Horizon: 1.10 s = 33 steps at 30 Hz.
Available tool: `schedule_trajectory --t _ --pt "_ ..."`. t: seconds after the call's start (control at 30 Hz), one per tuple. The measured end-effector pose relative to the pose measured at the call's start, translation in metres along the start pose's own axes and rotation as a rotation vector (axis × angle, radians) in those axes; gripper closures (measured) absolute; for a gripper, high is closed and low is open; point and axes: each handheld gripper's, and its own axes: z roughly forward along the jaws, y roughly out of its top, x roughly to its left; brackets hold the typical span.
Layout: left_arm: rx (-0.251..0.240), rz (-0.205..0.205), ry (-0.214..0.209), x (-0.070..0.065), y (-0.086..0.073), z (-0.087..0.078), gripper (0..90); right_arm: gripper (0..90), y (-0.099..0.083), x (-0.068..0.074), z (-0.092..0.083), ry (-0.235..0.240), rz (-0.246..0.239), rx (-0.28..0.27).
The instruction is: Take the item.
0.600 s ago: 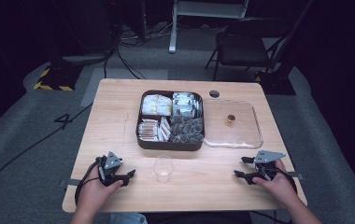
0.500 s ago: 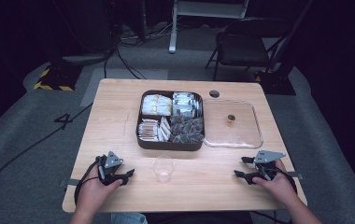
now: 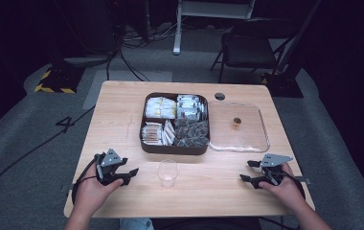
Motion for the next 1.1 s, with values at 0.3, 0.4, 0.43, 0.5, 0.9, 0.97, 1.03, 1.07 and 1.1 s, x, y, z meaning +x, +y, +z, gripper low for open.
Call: schedule_trajectory --t 0.3,0.4,0.43,0.5,0.9,0.97,1.03,1.07,1.1 --pt "-0.065 0.044 0.008 0.016 0.040 -0.012 40.0 30.3 0.000 -0.002 0.000 0.011 -0.013 0.000" --pt "-0.086 0.056 0.005 0.022 0.052 -0.013 39.8 31.1 0.000 -0.002 0.000 0.009 -0.012 -0.002" --pt "-0.089 0.069 0.007 0.023 0.055 -0.013 39.6 31.8 0.000 -0.002 0.000 0.010 -0.009 -0.001" --pt "-0.101 0.075 0.010 0.025 0.062 -0.012 39.2 33.7 0.000 -0.003 0.000 0.006 -0.005 -0.004" --pt "-0.143 0.102 -0.008 0.028 0.101 -0.007 38.8 36.7 0.000 -0.003 -0.001 -0.003 0.004 -0.009" --pt "-0.146 0.111 -0.014 0.029 0.109 -0.006 38.8 36.7 0.000 -0.003 -0.001 -0.003 0.004 -0.009" --pt "-0.146 0.118 -0.016 0.030 0.116 -0.005 38.7 36.7 0.000 -0.003 -0.001 -0.003 0.004 -0.009" --pt "-0.146 0.125 -0.016 0.031 0.120 -0.004 38.5 36.7 0.000 -0.003 -0.001 -0.003 0.004 -0.009" --pt "-0.146 0.124 -0.018 0.032 0.123 -0.003 38.2 36.7 0.000 -0.003 -0.001 -0.003 0.004 -0.009"
